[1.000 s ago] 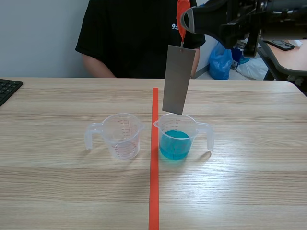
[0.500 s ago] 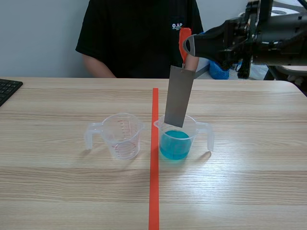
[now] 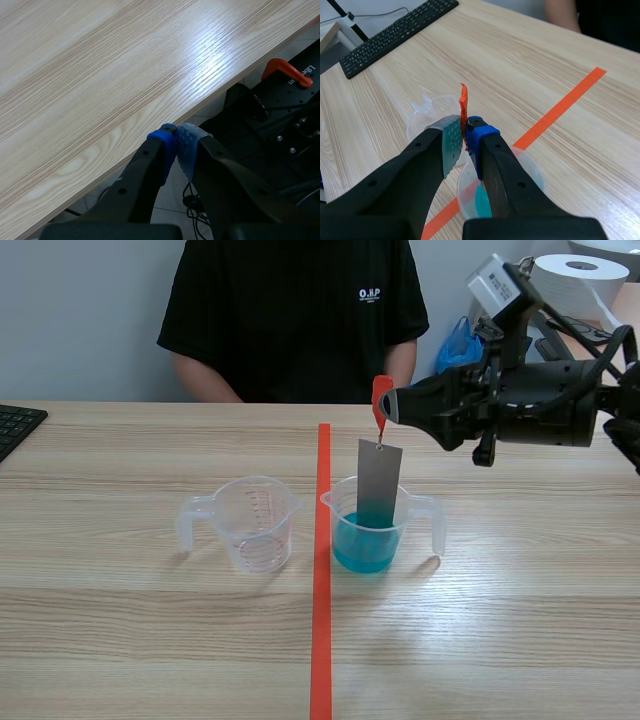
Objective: Do the redox reaction experiment.
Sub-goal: 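Lower the plate into the blue solution, then hold the plate still in the solution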
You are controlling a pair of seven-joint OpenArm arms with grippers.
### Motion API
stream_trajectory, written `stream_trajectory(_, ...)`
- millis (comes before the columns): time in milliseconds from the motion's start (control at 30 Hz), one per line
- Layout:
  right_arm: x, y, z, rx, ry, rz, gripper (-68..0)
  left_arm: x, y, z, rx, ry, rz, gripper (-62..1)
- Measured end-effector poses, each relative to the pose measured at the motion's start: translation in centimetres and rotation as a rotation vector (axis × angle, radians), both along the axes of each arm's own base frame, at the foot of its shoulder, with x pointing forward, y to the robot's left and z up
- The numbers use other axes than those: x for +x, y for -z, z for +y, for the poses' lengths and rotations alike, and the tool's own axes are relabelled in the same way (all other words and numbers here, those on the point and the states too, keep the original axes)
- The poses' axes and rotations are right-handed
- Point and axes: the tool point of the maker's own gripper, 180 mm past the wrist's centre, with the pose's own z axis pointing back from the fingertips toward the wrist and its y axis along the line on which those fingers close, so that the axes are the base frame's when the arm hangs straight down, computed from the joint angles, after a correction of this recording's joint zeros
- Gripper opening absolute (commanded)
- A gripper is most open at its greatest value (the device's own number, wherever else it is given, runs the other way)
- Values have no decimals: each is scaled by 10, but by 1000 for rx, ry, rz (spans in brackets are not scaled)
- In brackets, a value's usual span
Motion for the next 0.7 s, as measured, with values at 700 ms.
stream_trajectory(700, 3, 11, -4, -6, 23, 10, -658, 0, 0, 0, 0, 0, 0, -582)
